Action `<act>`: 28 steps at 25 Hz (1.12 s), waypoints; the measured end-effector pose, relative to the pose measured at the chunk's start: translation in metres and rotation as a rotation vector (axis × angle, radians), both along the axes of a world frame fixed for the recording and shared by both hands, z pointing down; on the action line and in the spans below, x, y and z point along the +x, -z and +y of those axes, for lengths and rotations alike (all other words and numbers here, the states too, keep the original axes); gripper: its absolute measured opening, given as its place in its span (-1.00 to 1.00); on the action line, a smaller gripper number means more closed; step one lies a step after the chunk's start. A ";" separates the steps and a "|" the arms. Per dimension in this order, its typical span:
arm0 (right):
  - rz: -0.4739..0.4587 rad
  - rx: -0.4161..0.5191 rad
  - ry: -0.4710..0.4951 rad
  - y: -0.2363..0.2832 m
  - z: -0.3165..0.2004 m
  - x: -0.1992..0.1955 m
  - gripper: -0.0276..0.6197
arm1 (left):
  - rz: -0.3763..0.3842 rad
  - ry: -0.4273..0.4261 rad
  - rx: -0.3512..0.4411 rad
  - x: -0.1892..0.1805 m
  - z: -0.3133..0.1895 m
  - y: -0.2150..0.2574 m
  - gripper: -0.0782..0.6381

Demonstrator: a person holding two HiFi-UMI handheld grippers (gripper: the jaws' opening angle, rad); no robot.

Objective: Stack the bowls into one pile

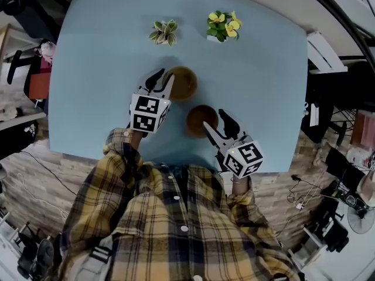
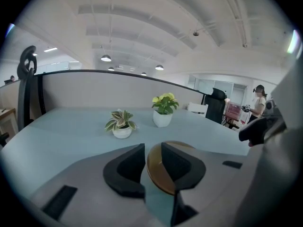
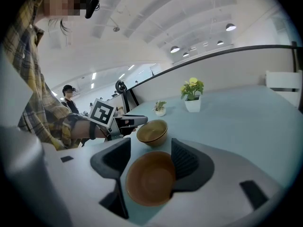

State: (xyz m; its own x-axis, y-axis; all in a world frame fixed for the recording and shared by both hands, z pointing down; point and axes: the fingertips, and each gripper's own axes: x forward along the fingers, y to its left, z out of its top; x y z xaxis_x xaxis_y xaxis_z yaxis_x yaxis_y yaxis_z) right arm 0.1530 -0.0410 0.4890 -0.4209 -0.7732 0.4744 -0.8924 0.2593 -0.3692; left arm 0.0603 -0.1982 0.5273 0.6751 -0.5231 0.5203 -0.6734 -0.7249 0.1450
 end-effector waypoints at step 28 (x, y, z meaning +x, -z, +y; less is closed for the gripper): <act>0.111 -0.072 -0.023 -0.045 0.023 0.014 -0.09 | 0.045 -0.057 -0.034 -0.045 0.111 0.023 -0.58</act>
